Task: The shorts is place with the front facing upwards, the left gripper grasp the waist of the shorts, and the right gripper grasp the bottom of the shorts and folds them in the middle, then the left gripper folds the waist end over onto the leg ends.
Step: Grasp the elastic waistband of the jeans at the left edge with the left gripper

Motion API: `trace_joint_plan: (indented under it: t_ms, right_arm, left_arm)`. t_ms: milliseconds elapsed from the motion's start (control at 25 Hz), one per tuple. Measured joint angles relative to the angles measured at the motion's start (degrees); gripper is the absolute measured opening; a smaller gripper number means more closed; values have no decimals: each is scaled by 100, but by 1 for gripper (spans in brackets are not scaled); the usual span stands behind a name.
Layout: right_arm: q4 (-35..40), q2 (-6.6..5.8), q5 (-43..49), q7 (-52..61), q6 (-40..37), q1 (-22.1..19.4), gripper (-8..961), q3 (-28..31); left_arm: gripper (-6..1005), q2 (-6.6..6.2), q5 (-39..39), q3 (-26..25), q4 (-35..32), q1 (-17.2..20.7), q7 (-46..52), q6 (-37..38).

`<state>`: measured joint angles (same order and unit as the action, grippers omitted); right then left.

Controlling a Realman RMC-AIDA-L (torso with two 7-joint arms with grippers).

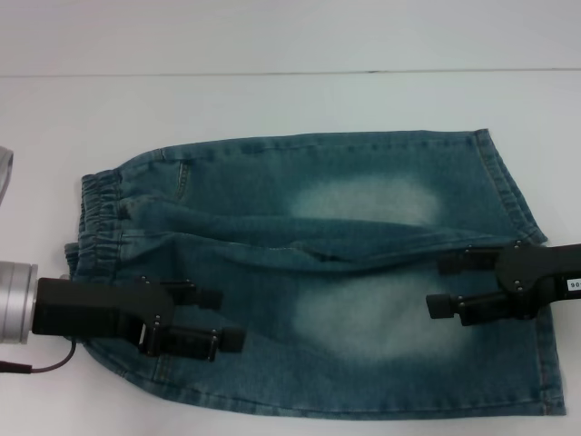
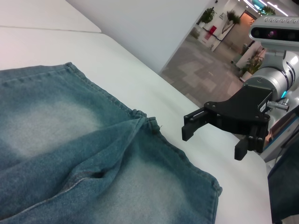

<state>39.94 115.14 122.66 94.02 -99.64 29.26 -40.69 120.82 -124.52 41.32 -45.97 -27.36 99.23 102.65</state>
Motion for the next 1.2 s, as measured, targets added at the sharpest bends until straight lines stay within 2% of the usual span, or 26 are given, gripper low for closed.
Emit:
trace_joint_plan:
  t_ms: [720, 1200]
  right_arm:
    - [-41, -61, 9, 229, -11, -47, 941, 6]
    - [-20, -42, 216, 334, 51, 22, 940, 34]
  left_arm:
    - [923, 29, 16, -63, 18, 5, 18, 8]
    - [916, 29, 107, -64, 18, 82, 19, 70]
